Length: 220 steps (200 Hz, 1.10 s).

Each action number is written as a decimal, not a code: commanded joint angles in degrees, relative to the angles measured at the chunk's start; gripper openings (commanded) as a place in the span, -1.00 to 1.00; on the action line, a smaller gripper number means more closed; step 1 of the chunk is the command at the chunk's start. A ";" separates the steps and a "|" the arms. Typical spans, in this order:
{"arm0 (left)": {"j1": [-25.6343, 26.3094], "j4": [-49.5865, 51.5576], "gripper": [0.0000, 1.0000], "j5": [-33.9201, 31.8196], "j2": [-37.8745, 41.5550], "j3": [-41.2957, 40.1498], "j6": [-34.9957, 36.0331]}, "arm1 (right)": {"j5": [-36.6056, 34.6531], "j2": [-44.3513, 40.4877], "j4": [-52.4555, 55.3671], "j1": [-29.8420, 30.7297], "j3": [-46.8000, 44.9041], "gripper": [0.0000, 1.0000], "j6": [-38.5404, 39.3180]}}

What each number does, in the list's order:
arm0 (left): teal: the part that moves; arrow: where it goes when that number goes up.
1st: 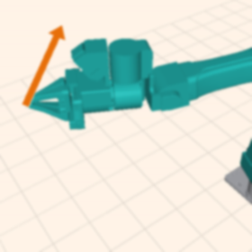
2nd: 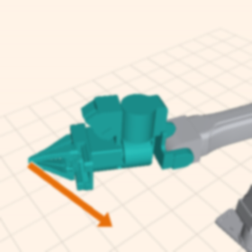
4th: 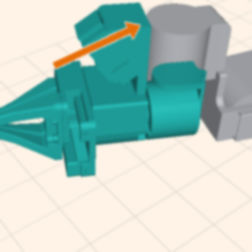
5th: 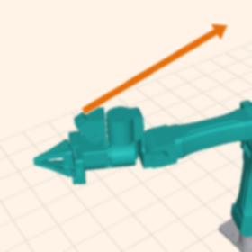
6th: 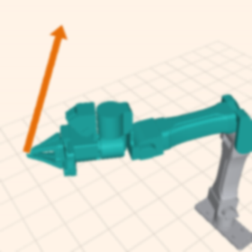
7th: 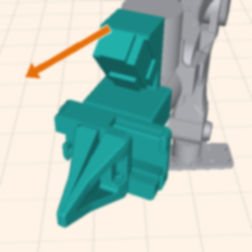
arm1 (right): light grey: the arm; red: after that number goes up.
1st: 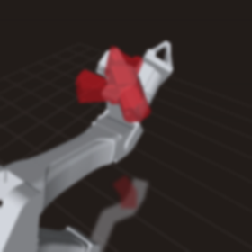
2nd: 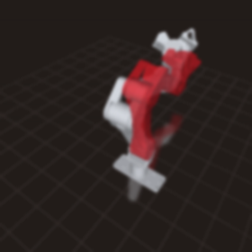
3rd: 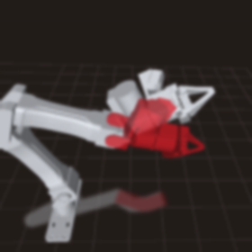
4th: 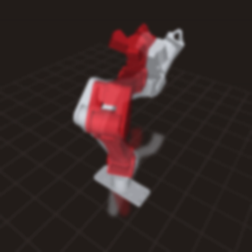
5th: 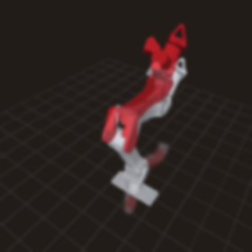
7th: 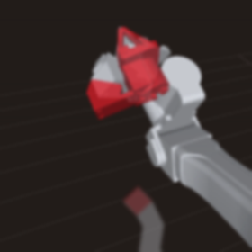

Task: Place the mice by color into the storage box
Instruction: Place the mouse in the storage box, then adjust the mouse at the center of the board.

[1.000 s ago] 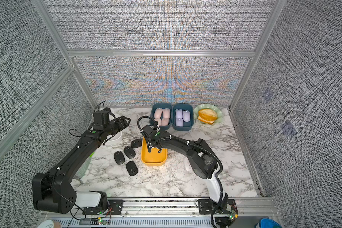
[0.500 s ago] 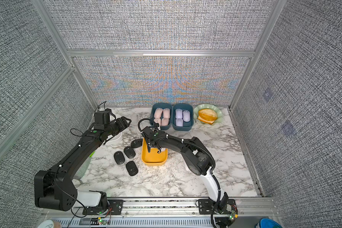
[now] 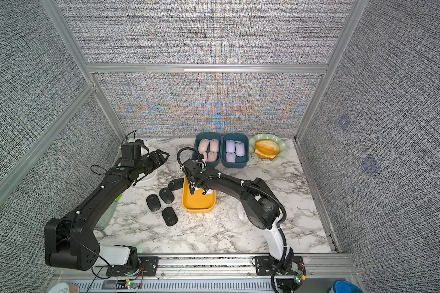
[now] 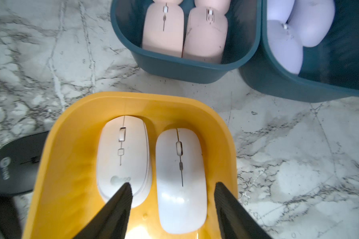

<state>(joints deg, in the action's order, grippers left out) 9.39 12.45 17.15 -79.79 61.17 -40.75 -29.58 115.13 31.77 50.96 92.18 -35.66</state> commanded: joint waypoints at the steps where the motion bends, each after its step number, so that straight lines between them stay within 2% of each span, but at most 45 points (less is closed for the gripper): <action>1: 0.08 -1.62 0.54 2.96 -0.53 -0.40 -0.61 | -0.38 -5.12 -0.73 -0.23 -4.78 0.32 2.22; 36: 1.62 -3.86 0.55 8.82 -2.17 -1.04 -2.34 | -1.24 -17.00 1.04 -1.64 -20.07 0.35 0.19; 70: 6.01 -3.79 0.54 12.63 -4.06 0.06 -1.79 | -0.99 -30.61 5.46 -4.18 -35.30 0.55 -3.96; 114: 12.90 -3.38 0.54 13.96 -6.67 1.22 0.49 | 9.54 -45.62 2.65 -12.42 -52.44 0.72 -4.38; 148: 15.93 -1.11 0.54 13.40 -8.51 2.93 2.63 | 18.76 -49.85 -1.72 -19.45 -58.93 0.77 -3.17; 220: 16.08 -0.02 0.54 10.01 -6.72 3.26 3.70 | 27.66 -51.30 -6.90 -20.29 -65.22 0.82 -5.87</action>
<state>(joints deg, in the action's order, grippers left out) 25.41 12.25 28.42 -86.78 64.29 -38.15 -6.11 64.03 27.03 30.52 28.69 -39.16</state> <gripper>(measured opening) 0.774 0.912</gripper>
